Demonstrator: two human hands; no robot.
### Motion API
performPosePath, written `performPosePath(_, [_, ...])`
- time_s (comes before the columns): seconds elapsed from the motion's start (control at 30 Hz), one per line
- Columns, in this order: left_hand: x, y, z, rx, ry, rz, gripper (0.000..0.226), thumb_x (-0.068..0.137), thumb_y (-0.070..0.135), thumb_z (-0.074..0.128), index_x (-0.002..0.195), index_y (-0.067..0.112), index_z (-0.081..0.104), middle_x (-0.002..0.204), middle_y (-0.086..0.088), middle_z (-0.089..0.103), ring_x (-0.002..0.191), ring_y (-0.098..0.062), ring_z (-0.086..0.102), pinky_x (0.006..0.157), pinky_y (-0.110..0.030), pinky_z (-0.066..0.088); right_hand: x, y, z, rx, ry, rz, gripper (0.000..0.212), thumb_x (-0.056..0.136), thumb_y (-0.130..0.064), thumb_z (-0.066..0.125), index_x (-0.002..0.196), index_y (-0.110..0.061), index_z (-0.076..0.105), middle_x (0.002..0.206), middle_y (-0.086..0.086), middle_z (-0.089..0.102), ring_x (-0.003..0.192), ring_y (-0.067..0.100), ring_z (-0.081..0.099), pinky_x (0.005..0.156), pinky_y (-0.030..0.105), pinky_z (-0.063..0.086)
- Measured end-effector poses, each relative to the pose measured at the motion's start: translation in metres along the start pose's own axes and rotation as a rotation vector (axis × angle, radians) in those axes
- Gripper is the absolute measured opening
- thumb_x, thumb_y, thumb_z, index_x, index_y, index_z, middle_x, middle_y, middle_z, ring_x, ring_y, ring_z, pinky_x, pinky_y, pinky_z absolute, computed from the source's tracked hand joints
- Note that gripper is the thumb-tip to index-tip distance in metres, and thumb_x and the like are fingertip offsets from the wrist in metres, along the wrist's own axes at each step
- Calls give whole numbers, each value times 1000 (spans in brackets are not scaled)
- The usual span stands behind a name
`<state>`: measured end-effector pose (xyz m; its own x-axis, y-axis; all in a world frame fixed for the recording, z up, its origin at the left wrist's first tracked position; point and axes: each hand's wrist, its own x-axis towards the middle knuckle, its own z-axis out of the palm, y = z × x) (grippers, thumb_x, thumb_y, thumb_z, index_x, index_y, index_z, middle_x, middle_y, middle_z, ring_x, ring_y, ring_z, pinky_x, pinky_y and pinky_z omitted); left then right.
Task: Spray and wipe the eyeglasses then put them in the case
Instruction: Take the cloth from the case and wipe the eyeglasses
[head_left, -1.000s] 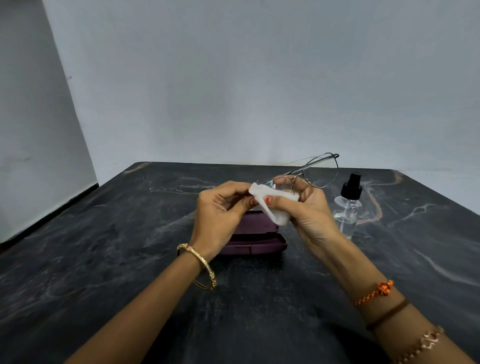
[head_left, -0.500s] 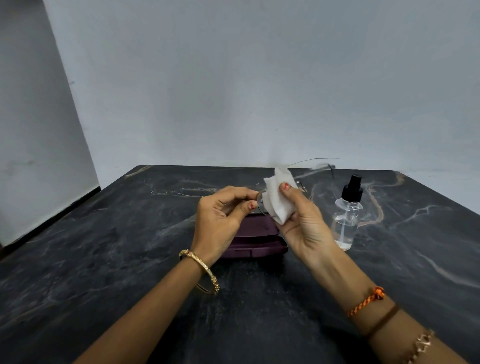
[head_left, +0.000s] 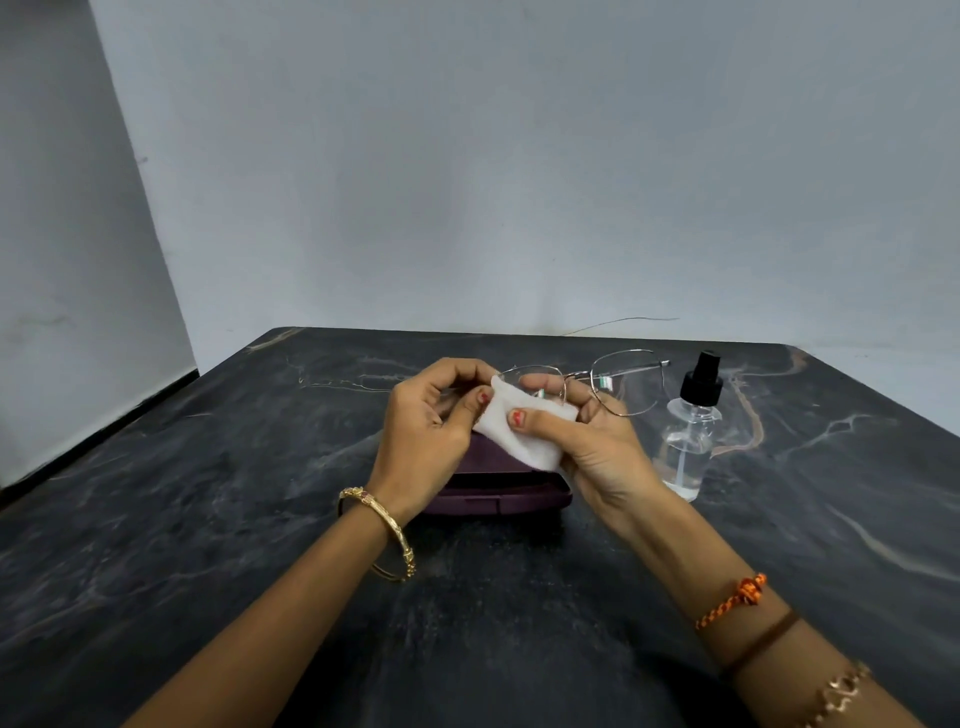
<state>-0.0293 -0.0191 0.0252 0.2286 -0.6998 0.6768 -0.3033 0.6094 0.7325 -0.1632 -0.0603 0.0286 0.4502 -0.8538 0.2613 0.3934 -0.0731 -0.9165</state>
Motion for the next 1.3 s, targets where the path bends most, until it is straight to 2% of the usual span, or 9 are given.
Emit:
performPosePath(0.3, [6, -1, -4, -2, 55, -19, 31, 80, -7, 55, 75, 24, 60, 77, 8, 61, 72, 10, 59, 65, -3, 45, 2, -6, -6, 105, 49, 23, 24, 69, 12, 61, 79, -9, 61, 62, -4, 72, 60, 7, 68, 50, 19, 55])
performPosePath(0.57, [4, -5, 0, 18, 85, -57, 25, 83, 1, 56, 76, 25, 59, 76, 10, 60, 70, 11, 57, 65, -4, 45, 3, -7, -5, 34, 195, -40, 25, 69, 10, 65, 84, -10, 62, 63, -4, 73, 59, 5, 67, 50, 16, 53])
performPosePath(0.7, [6, -11, -4, -29, 193, -114, 24, 85, 3, 52, 76, 25, 58, 78, 4, 61, 76, -1, 57, 67, -5, 46, 2, -5, -5, -11, 353, -59, 23, 71, 7, 67, 83, -11, 62, 75, 4, 68, 53, 4, 65, 44, 14, 49])
performPosePath(0.83, [10, -17, -9, -56, 266, -164, 25, 87, 2, 50, 76, 23, 58, 76, 1, 60, 76, -11, 55, 65, -4, 47, 5, -5, -14, -265, 506, -159, 22, 74, -2, 68, 86, -20, 62, 86, 8, 69, 72, 17, 66, 60, 25, 55])
performPosePath(0.9, [9, -21, -10, -46, 279, -171, 25, 87, 4, 50, 76, 25, 59, 76, 2, 60, 77, -11, 56, 67, -6, 48, 6, -7, -19, -433, 546, -210, 23, 75, -7, 67, 91, -22, 62, 83, -1, 66, 74, 18, 64, 64, 33, 53])
performPosePath(1.03, [12, -23, -12, -33, 338, -176, 25, 87, 7, 51, 76, 28, 57, 79, 5, 61, 82, -11, 57, 75, -19, 46, 7, -8, -29, -857, 500, -263, 29, 74, -9, 61, 102, -17, 62, 59, -11, 54, 60, 6, 53, 55, 24, 43])
performPosePath(1.1, [14, -23, -13, -18, 382, -150, 27, 87, 7, 51, 75, 30, 56, 78, 8, 59, 78, -7, 56, 73, -16, 45, 7, -6, -32, -1022, 458, -235, 31, 74, -7, 59, 105, -11, 62, 57, -9, 53, 59, 9, 51, 53, 24, 37])
performPosePath(1.2, [13, -23, -14, 58, 404, -110, 26, 88, 10, 50, 74, 31, 54, 74, 10, 57, 68, 3, 54, 63, -4, 44, 8, -2, -36, -1138, 443, -186, 33, 74, -5, 56, 107, -7, 61, 76, 9, 66, 70, 14, 49, 61, 21, 31])
performPosePath(1.3, [12, -24, -15, 116, 413, -91, 16, 89, 12, 49, 79, 23, 55, 72, 11, 56, 59, 13, 51, 57, -1, 41, 10, -2, -39, -1167, 461, -158, 33, 76, -5, 53, 108, -5, 60, 91, 19, 68, 78, 22, 55, 65, 23, 34])
